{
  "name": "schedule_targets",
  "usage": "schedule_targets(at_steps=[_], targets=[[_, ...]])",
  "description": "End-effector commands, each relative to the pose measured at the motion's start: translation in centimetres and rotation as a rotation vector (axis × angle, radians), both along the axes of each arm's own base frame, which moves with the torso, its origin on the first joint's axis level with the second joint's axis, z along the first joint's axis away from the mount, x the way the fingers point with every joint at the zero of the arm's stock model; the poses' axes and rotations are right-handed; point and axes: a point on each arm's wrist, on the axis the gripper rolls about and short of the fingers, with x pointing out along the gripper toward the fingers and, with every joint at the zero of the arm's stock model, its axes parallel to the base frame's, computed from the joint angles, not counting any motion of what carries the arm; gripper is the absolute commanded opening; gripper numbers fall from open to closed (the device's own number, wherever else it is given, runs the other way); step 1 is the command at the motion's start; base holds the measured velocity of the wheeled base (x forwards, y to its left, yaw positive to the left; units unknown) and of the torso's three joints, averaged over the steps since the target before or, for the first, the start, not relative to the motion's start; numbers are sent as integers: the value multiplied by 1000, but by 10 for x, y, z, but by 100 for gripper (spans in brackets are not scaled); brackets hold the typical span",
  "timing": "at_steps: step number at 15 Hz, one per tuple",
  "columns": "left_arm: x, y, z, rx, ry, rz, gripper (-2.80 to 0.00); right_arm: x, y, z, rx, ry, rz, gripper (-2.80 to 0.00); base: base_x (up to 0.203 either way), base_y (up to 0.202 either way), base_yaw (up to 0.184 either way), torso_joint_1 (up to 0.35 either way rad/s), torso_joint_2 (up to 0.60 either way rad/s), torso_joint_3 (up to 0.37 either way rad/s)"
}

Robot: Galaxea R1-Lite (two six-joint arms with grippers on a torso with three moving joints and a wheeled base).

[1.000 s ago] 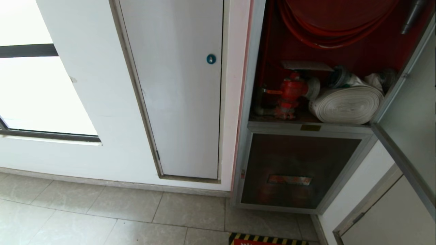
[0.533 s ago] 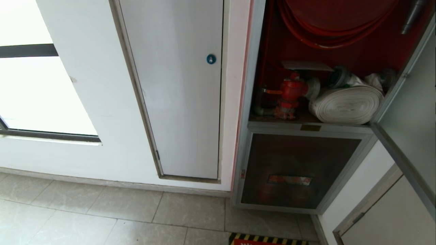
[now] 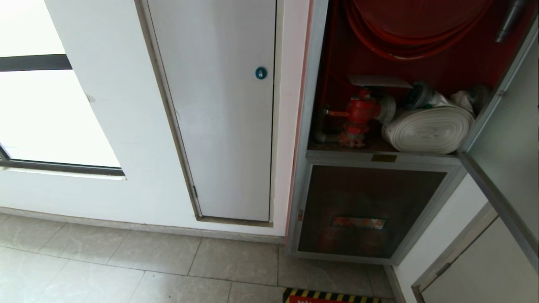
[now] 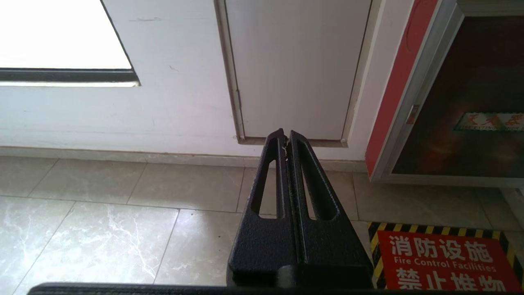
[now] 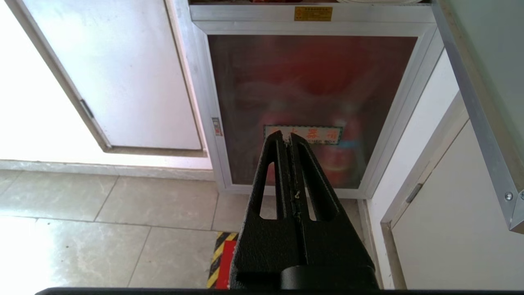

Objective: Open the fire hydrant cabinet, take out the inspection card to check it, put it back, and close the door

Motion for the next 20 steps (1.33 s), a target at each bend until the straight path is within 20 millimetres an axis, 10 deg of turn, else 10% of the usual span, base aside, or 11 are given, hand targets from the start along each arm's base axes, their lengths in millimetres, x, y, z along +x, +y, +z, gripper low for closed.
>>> schedule_targets(at_steps=[1,20], targets=[[0,0,0,0,2,0,-280,0,0,0,3,3,1,-280,0,0,0,0,0,0],[0,0,0,-27,-1,16,-280,0,0,0,12,1,1,-280,5,0,0,-1,0,0]])
